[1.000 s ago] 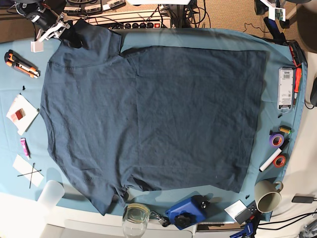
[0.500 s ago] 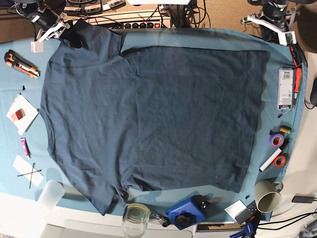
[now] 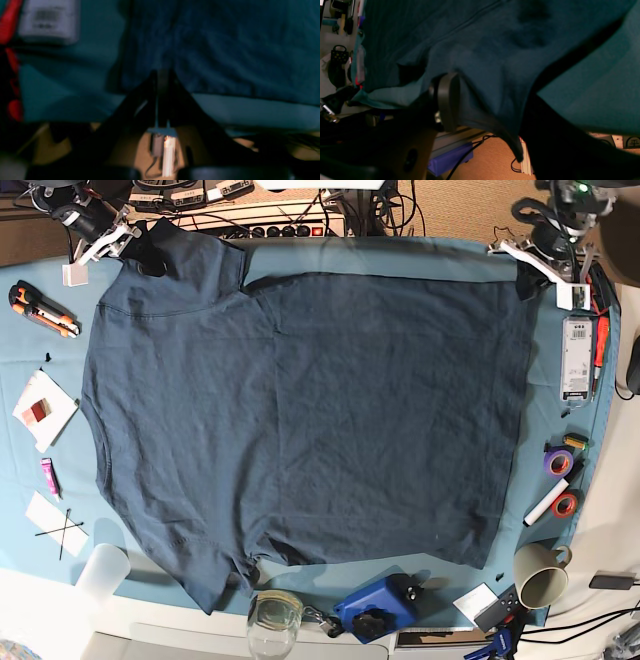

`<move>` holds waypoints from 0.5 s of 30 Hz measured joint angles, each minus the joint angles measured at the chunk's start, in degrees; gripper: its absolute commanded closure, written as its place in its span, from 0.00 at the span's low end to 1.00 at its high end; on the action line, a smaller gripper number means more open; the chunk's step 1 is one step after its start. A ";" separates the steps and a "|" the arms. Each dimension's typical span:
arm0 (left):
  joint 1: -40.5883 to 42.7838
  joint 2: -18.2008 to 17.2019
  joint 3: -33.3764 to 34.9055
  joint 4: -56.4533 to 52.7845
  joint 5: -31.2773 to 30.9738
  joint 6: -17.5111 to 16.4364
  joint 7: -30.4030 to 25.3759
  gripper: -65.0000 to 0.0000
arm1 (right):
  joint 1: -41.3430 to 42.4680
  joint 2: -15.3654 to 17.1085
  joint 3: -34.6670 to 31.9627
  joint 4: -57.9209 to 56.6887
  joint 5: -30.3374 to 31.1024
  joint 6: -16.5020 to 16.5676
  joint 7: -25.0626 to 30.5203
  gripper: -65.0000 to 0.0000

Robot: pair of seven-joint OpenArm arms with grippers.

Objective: Fold the T-shirt properly
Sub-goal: 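Grasp the shirt's shoulder edges with both grippers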

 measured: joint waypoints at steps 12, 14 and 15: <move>-5.16 -1.44 -17.42 -9.20 -18.23 -3.06 8.68 0.81 | 0.00 0.00 0.00 0.04 0.07 0.02 -0.85 0.56; -5.14 -1.44 -16.90 -9.25 -19.89 -2.80 10.16 0.81 | 0.00 0.00 0.00 0.04 0.07 0.02 -0.90 0.56; -5.25 -1.40 -16.26 -9.25 -20.72 -3.52 10.36 0.81 | 0.00 0.00 0.00 0.04 0.09 0.02 -0.87 0.56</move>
